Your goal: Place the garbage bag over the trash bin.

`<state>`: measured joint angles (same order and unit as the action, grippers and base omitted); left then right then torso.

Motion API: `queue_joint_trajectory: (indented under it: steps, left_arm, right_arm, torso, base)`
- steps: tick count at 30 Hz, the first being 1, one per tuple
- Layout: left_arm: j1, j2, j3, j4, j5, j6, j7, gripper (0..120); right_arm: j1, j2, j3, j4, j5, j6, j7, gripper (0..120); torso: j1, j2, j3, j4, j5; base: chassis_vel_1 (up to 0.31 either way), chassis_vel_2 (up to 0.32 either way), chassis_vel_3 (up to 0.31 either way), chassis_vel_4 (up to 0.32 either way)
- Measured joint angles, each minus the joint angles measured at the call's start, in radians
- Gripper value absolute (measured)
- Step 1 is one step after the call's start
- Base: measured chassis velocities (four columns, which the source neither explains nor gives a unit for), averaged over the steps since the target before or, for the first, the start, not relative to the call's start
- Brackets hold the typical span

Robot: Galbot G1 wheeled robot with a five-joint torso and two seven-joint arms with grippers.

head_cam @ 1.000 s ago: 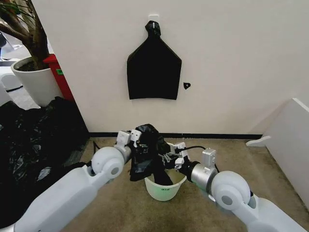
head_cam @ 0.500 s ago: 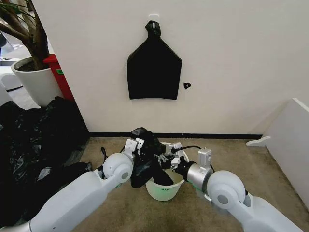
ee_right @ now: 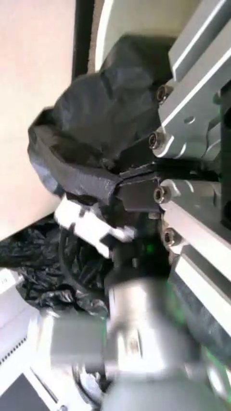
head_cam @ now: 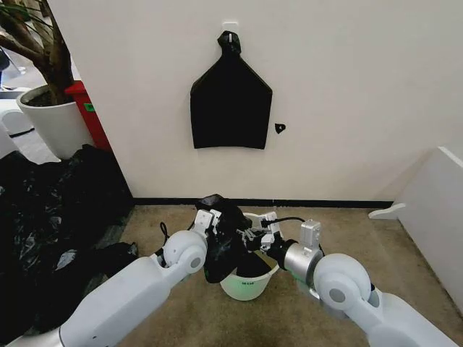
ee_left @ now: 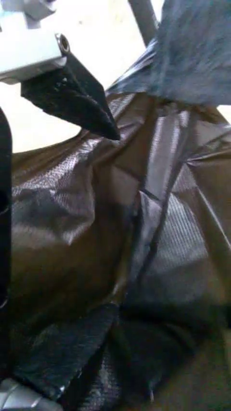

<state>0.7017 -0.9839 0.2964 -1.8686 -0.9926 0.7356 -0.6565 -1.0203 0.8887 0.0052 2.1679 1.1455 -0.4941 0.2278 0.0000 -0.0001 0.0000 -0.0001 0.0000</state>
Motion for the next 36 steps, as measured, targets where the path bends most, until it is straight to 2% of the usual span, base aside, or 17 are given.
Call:
queue_joint_trajectory:
  steps: [7, 13, 17, 27, 36]
  left_arm:
    - [0.009, 0.028, 0.0, -0.075, -0.038, 0.0, -0.054, 100]
    - [0.017, 0.027, 0.0, -0.075, -0.04, 0.0, -0.059, 100]
    - [0.034, 0.042, -0.003, -0.109, -0.072, 0.0, -0.075, 100]
    - [0.049, 0.023, -0.008, -0.055, -0.094, 0.0, -0.088, 100]
    - [0.024, -0.046, 0.009, 0.019, -0.123, 0.0, -0.094, 100]
  right_arm:
    - [0.037, 0.014, 0.006, -0.054, 0.037, -0.003, 0.037, 0]
    - [0.034, 0.028, -0.003, -0.05, 0.039, 0.002, 0.069, 0]
    - [0.024, 0.037, -0.006, -0.047, 0.031, 0.016, 0.089, 0]
    - [0.029, 0.043, -0.014, -0.042, 0.03, 0.018, 0.092, 0]
    - [0.031, 0.031, -0.015, -0.04, 0.032, 0.018, 0.09, 0]
  torso:
    - [0.0, 0.0, 0.0, 0.0002, 0.0]
    - [0.0, 0.0, 0.0, 0.0002, -0.0002]
    - [0.0, 0.0, 0.0, -0.0001, 0.0]
    - [0.0, 0.0, 0.0, 0.0001, 0.0]
    - [0.0, 0.0, 0.0, 0.0001, 0.0]
  base:
    - [0.0, 0.0, 0.0, 0.0]
    - [0.0, 0.0, 0.0, 0.0]
    - [0.0, 0.0, 0.0, 0.0]
    - [0.0, 0.0, 0.0, 0.0]
    - [0.0, 0.0, 0.0, 0.0]
